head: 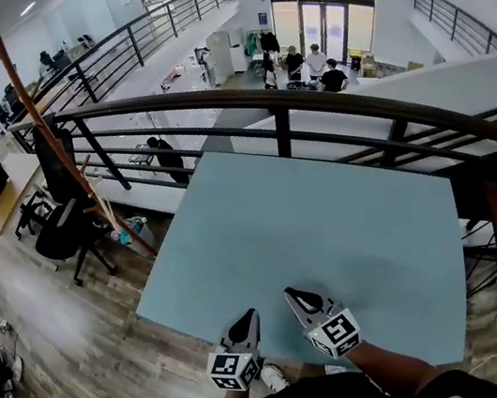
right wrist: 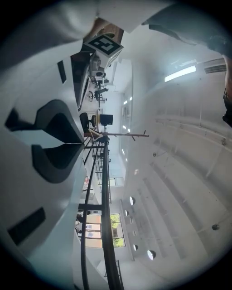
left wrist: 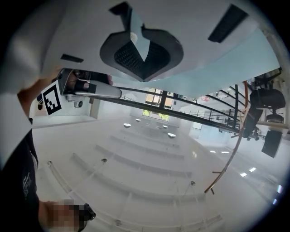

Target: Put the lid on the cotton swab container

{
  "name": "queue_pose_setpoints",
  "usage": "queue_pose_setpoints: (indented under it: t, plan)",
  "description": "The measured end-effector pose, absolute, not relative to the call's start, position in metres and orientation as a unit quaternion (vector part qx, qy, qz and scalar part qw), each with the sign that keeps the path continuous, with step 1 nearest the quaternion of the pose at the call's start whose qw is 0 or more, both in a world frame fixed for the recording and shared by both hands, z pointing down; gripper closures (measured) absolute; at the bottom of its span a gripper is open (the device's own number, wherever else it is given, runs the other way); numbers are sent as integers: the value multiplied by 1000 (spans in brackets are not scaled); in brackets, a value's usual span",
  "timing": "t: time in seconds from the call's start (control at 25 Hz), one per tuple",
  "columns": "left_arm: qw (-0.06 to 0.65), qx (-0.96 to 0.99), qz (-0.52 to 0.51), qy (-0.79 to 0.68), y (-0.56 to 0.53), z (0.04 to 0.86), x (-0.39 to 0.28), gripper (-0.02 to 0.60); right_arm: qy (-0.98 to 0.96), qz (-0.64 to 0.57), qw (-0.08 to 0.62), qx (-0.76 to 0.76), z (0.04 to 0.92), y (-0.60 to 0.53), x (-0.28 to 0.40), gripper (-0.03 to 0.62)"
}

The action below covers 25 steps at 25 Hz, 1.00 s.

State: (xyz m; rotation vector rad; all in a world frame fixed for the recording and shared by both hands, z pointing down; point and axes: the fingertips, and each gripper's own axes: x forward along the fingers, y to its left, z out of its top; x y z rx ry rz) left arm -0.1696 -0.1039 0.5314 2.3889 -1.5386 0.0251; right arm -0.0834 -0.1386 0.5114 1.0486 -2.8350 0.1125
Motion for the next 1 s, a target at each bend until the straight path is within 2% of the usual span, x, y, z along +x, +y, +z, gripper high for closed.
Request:
queue_pose_setpoints:
  t: [0.4,1.0]
  plan:
    - [157,870,16,-467,-132,540,-158,571,-894,48,69,440,522,-147,-54,576]
    - [172,866,6,-469,-148,546,-115,571,-886,62,89,451,541,-160,-5,576]
